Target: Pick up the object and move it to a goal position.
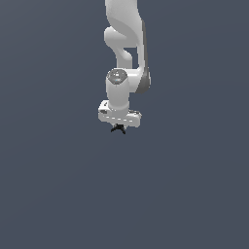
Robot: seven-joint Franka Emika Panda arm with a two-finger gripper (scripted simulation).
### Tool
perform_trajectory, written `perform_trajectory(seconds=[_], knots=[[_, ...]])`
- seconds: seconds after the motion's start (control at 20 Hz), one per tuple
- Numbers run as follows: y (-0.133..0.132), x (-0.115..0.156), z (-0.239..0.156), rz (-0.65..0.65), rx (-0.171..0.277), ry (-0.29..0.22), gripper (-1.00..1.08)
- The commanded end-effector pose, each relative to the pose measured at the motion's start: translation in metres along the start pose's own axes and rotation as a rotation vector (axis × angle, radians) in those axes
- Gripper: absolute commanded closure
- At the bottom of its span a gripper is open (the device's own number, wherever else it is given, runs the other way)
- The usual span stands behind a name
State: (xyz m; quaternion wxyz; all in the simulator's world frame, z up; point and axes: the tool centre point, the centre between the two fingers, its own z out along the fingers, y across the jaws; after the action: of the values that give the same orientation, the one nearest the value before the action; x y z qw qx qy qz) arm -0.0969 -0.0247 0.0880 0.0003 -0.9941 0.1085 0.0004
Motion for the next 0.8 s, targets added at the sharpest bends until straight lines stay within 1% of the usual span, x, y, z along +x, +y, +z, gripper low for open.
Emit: perform_trajectory(seconds=[0.0,0.75], knots=[[0.011,0.002,-0.023,0.000,0.000,0.001,1.08],[0.084,0.018,-0.174,0.001,0.002,0.001,1.08]])
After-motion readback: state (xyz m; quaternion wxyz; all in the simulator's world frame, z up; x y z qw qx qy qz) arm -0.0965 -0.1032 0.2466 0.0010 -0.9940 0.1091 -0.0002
